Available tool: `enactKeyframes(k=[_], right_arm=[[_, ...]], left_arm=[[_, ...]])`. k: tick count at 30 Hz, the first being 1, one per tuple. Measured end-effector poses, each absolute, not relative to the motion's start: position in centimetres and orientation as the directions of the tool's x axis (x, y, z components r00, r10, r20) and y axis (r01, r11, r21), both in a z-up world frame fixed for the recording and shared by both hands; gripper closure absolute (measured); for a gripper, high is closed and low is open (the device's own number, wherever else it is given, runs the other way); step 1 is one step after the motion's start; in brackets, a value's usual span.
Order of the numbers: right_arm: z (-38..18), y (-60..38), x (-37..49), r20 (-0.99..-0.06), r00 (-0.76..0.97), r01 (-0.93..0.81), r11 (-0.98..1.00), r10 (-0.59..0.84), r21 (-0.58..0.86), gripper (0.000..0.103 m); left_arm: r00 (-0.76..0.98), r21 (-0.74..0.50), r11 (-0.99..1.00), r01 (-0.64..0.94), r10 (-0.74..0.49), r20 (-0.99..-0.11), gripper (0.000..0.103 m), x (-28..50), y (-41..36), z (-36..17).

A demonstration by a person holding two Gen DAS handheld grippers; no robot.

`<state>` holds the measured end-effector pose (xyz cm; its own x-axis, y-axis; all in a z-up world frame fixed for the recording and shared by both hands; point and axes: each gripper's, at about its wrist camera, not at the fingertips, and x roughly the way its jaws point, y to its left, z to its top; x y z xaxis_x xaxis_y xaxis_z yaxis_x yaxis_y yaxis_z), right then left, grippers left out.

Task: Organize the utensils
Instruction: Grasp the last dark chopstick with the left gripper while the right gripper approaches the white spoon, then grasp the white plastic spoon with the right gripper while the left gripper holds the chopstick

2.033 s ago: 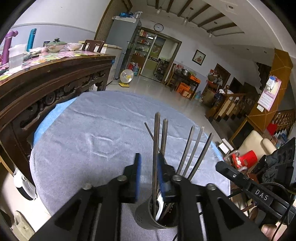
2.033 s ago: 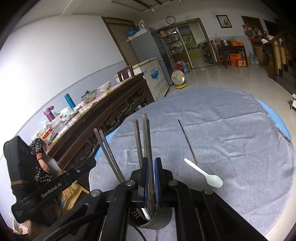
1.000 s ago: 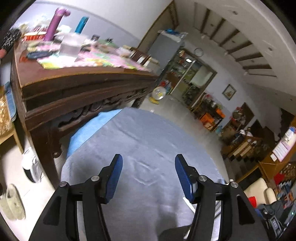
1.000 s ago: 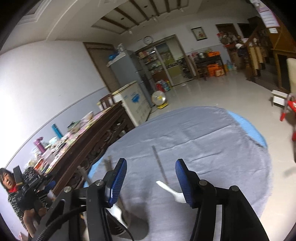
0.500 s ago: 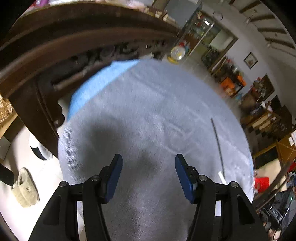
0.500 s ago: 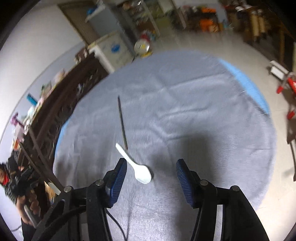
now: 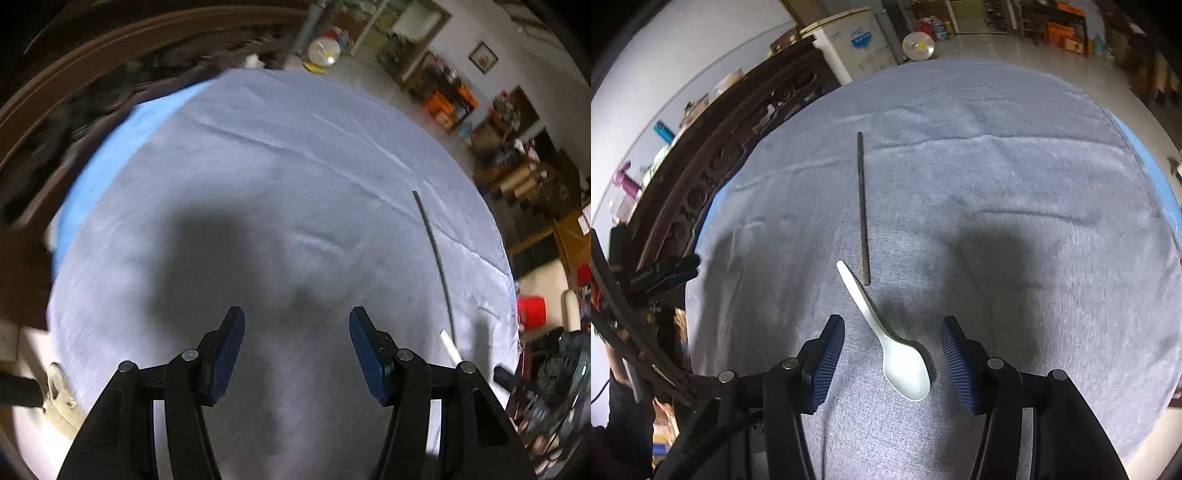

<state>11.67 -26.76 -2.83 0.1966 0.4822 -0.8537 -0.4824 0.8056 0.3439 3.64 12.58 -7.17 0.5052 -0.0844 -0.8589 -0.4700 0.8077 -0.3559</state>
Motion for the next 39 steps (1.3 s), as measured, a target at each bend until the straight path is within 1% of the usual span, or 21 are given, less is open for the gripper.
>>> enactKeyframes(k=[4,7,8,11,12,13,15,17,19,21,22,23,24,25,31,35,39], right_arm=[[-3.6,-28.8,12.0,-0.84,0.213,-0.401,0.829,0.5,0.391,0.045],[-4.1,-30.2,12.2,-0.836,0.218,-0.356,0.838,0.504,0.413,0.045],[-4.2,-30.5,12.2,-0.834,0.218,-0.35,0.838,0.507,0.418,0.045],[-4.2,-31.0,12.4,-0.831,0.214,-0.345,0.836,0.513,0.427,0.045],[-4.3,-31.1,12.6,-0.829,0.214,-0.342,0.834,0.517,0.433,0.045],[-4.3,-31.3,12.8,-0.825,0.212,-0.336,0.832,0.524,0.441,0.045],[-4.6,-31.5,13.2,-0.819,0.213,-0.327,0.829,0.533,0.454,0.045],[-4.7,-31.8,13.5,-0.812,0.213,-0.317,0.824,0.544,0.469,0.045],[-4.7,-32.2,13.6,-0.806,0.213,-0.31,0.821,0.552,0.48,0.045],[-4.8,-32.3,13.7,-0.803,0.211,-0.308,0.818,0.557,0.486,0.045],[-4.8,-32.4,13.7,-0.802,0.212,-0.308,0.817,0.558,0.487,0.045],[-4.8,-32.5,13.8,-0.802,0.212,-0.307,0.817,0.559,0.488,0.045],[-4.8,-32.7,13.7,-0.801,0.212,-0.306,0.816,0.56,0.49,0.045],[-4.9,-32.9,13.7,-0.8,0.215,-0.303,0.817,0.561,0.491,0.045],[-4.8,-33.9,13.7,-0.792,0.229,-0.289,0.817,0.566,0.5,0.045],[-4.7,-34.3,13.5,-0.792,0.229,-0.283,0.817,0.566,0.502,0.045],[-4.6,-34.3,13.4,-0.792,0.225,-0.285,0.816,0.567,0.503,0.045]], left_arm=[[0.459,-0.381,0.824,-0.419,-0.169,-0.872,0.043,10.8,10.5,-6.6],[0.378,-0.401,0.825,-0.399,-0.25,-0.891,0.044,17.1,8.2,-6.9],[0.336,-0.387,0.831,-0.399,-0.26,-0.905,0.044,19.0,7.4,-7.3],[0.263,-0.337,0.851,-0.403,-0.245,-0.933,0.044,23.3,5.5,-7.9],[0.239,-0.325,0.854,-0.406,-0.244,-0.94,0.046,24.5,4.8,-8.1],[0.228,-0.318,0.854,-0.412,-0.242,-0.943,0.05,25.0,4.4,-8.3],[0.188,-0.289,0.867,-0.406,-0.23,-0.955,0.051,27.0,3.1,-8.5],[0.15,-0.254,0.878,-0.405,-0.21,-0.966,0.055,28.4,1.9,-9.2],[0.113,-0.23,0.886,-0.402,-0.201,-0.973,0.057,29.3,1.0,-10.1],[0.08,-0.216,0.885,-0.413,-0.201,-0.976,0.071,29.5,0.7,-10.9],[0.046,-0.209,0.885,-0.416,-0.209,-0.977,0.084,29.7,0.5,-11.7],[0.031,-0.196,0.889,-0.414,-0.201,-0.979,0.091,29.7,0.4,-11.9],[0.04,-0.181,0.898,-0.401,-0.18,-0.983,0.094,29.8,0.2,-11.7],[0.018,-0.185,0.901,-0.392,-0.193,-0.981,0.095,29.9,0.1,-12.0],[0.006,-0.172,0.926,-0.336,-0.18,-0.984,0.097,30.2,0.8,-11.7],[0.034,-0.185,0.913,-0.364,-0.186,-0.982,0.098,29.3,3.2,-10.7],[0.055,-0.173,0.918,-0.356,-0.164,-0.985,0.098,28.0,5.6,-9.0]])
